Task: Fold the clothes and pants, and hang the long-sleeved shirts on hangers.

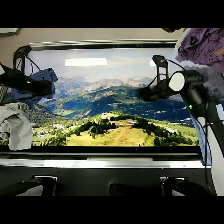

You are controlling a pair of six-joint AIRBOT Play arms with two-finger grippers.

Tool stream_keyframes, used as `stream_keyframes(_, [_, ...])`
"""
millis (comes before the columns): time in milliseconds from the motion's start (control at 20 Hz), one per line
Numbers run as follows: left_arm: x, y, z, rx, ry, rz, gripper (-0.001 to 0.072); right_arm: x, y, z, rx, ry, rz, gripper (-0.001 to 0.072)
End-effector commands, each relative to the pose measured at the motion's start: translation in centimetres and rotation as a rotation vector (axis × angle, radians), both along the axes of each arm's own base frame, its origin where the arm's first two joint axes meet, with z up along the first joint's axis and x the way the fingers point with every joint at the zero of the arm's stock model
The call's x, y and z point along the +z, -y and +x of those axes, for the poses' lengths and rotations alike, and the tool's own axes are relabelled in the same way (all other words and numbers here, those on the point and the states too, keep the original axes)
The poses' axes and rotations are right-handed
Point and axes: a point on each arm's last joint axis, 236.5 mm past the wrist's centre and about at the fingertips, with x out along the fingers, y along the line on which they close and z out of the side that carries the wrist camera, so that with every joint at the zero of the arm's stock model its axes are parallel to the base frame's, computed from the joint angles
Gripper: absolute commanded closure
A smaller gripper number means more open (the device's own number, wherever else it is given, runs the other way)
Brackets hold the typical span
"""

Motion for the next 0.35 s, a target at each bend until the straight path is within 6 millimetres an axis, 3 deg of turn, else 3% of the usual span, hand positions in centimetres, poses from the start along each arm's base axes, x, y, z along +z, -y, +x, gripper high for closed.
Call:
stream_keyframes(0, [-0.12, -0.02, -0.18, -0.003, -0.005, 0.004, 0.0689, 0.06, -0.22, -0.08, 0.007, 0.003, -0.003, 0.0669])
stream_keyframes(300, [-0.12, -0.02, -0.18, -0.003, -0.005, 0.004, 0.0689, 0.05, -0.31, -0.16, 0.008, -0.001, 0.001, 0.0670])
